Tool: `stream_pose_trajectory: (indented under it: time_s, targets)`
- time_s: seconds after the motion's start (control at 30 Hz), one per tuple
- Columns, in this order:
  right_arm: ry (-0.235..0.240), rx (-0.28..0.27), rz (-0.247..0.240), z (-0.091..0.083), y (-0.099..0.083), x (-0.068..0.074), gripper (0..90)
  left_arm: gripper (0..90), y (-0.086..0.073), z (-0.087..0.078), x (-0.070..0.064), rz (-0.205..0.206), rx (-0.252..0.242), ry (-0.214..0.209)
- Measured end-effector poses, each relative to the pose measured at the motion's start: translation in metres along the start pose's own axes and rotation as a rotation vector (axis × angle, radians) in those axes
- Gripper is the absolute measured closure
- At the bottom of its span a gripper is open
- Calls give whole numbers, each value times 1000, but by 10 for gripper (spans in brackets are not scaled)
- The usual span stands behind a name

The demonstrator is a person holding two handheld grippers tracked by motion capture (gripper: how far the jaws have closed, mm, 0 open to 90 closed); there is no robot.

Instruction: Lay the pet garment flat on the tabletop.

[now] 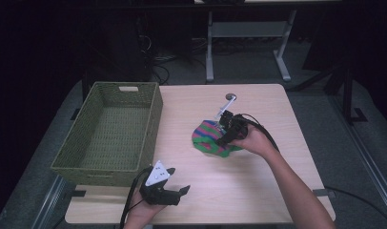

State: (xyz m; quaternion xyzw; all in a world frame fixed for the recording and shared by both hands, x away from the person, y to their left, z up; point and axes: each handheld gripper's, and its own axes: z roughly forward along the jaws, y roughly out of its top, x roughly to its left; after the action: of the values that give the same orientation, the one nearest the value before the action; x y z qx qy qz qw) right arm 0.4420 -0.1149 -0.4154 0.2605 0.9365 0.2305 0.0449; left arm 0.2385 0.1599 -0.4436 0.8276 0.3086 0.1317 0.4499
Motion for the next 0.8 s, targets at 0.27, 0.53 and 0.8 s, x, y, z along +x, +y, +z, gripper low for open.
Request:
stream_pose_trajectory:
  time_s: [0.27,0.53,0.8]
  targets:
    - [-25,69,70,24,-4,-12,268,201,0,0,-1,5,-3,-2]
    - [-33,26,116,24,-11,-17,443,202,1,1,-2,6,-1,-3]
    - [-72,34,116,25,-10,-13,516,202,1,2,-3,4,-1,0]
